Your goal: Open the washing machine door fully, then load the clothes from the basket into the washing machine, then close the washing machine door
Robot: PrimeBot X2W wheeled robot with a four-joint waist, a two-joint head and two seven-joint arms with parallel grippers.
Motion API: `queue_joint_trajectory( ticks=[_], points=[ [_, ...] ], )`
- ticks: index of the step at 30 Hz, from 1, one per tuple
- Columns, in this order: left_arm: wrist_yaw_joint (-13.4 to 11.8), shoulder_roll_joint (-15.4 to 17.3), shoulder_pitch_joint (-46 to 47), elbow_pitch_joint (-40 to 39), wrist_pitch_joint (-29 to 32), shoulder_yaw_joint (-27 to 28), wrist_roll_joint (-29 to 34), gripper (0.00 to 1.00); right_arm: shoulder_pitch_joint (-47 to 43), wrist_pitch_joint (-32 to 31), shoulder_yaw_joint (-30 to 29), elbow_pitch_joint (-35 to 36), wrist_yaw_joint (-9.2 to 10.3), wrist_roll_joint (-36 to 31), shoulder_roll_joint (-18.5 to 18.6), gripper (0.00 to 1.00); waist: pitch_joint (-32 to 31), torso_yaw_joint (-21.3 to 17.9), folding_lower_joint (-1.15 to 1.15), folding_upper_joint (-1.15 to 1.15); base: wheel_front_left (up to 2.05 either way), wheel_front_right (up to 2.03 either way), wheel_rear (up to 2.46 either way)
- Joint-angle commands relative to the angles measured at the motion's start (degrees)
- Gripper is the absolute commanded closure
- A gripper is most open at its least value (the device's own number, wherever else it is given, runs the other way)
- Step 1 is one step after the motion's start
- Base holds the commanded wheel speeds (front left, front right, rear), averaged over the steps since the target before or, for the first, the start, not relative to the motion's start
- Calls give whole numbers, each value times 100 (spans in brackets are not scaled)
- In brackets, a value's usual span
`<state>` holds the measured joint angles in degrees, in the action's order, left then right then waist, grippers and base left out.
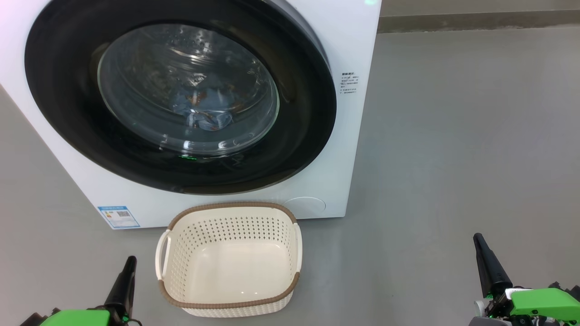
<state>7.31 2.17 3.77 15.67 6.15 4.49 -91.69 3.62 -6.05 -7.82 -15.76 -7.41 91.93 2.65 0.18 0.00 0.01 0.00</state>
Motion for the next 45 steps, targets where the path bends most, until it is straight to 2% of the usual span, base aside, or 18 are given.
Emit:
queue_joint_trajectory(
  ticks=[1,45],
  points=[
    [18,76,241,-164,33,202,-49,100,256,-45,128,174,-8,22,22,100,0,0,0,0,0,0,0],
    [18,73,242,-164,36,206,-45,100,256,-44,129,174,-8,23,22,100,0,0,0,0,0,0,0]
  ],
)
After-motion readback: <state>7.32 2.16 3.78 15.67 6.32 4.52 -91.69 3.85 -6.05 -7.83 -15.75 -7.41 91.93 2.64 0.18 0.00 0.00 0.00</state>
